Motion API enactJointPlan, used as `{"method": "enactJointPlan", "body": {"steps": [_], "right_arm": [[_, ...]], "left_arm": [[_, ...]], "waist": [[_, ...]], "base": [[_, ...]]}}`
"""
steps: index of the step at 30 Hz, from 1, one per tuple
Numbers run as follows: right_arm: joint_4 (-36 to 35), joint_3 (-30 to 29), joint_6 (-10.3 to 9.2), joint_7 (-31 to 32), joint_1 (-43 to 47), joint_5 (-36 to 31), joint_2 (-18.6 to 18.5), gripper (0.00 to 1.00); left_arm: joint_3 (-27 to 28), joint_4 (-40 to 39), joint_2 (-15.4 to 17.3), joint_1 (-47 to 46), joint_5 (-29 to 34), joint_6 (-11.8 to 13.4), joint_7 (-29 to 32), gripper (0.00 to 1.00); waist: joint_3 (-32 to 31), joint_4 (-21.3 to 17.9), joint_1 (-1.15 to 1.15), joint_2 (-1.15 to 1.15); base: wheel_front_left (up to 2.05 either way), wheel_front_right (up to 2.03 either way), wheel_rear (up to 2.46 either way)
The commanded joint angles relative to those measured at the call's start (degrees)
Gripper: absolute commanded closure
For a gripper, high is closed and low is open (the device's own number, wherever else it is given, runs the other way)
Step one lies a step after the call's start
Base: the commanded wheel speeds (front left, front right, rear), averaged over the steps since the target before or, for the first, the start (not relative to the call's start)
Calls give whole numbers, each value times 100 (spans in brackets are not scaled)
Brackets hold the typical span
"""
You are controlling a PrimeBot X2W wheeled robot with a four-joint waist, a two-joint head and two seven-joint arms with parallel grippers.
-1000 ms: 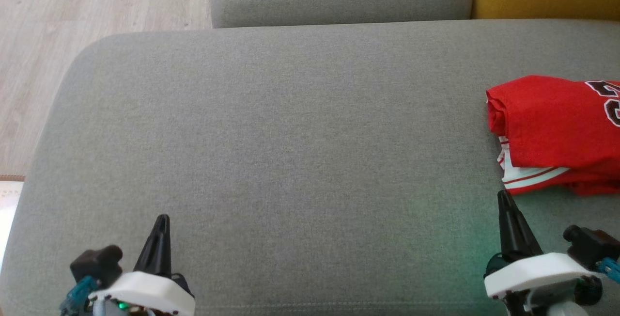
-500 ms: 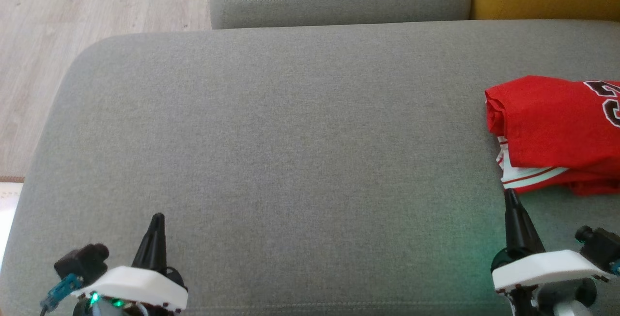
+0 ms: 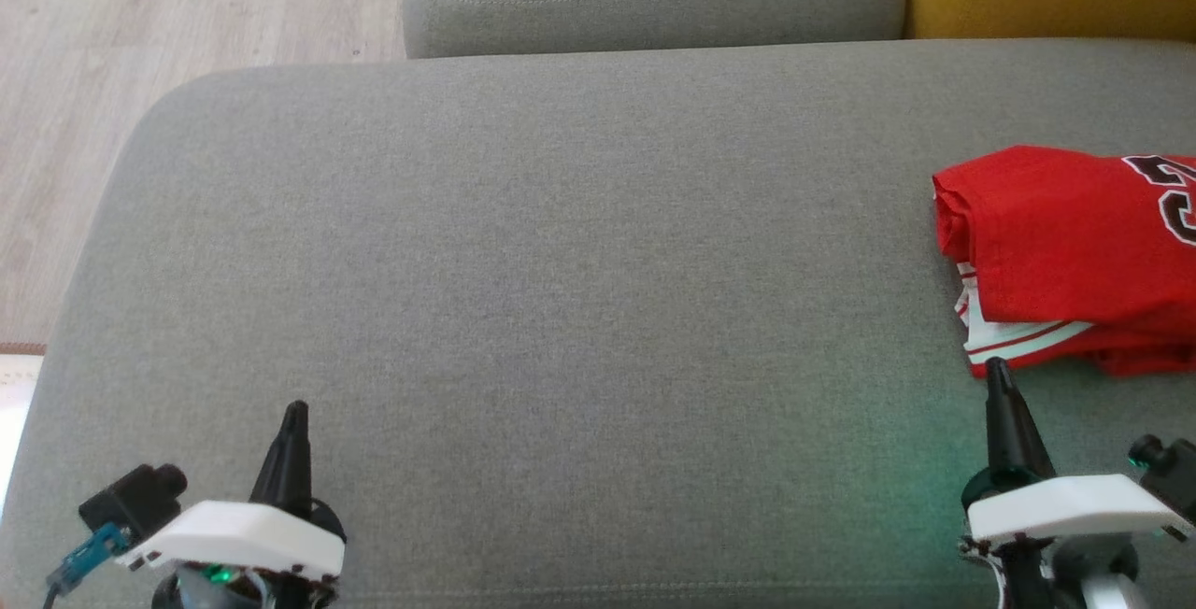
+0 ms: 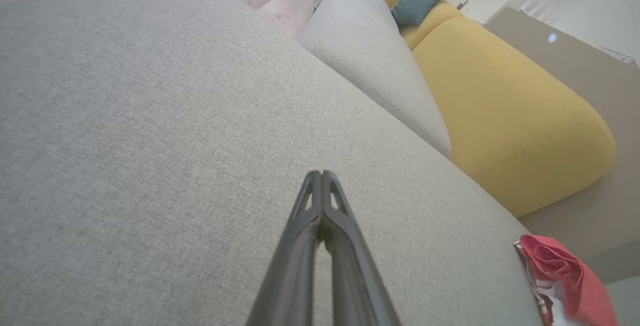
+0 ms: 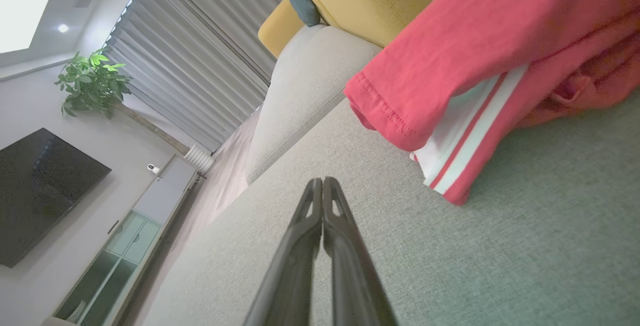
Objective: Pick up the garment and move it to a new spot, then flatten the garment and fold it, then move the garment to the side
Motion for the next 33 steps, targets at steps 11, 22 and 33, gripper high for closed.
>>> {"method": "enactJointPlan", "body": {"steps": [11, 22, 33], "right_arm": [[-107, -35, -2, 119, -395, 830, -127, 100], [-46, -85, -3, 213, -479, 1546, -136, 100], [16, -139, -3, 312, -563, 2260, -141, 100]], "left_arm": [[312, -124, -31, -407, -802, -160, 198, 100], [477, -81, -89, -496, -1503, -261, 374, 100], [644, -39, -148, -586, -2205, -363, 552, 100]], "waist": [[-13, -13, 0, 0], [-25, -26, 0, 0], [-37, -39, 0, 0]], "base": [[0, 0, 0], [0, 0, 0], [0, 0, 0]]}}
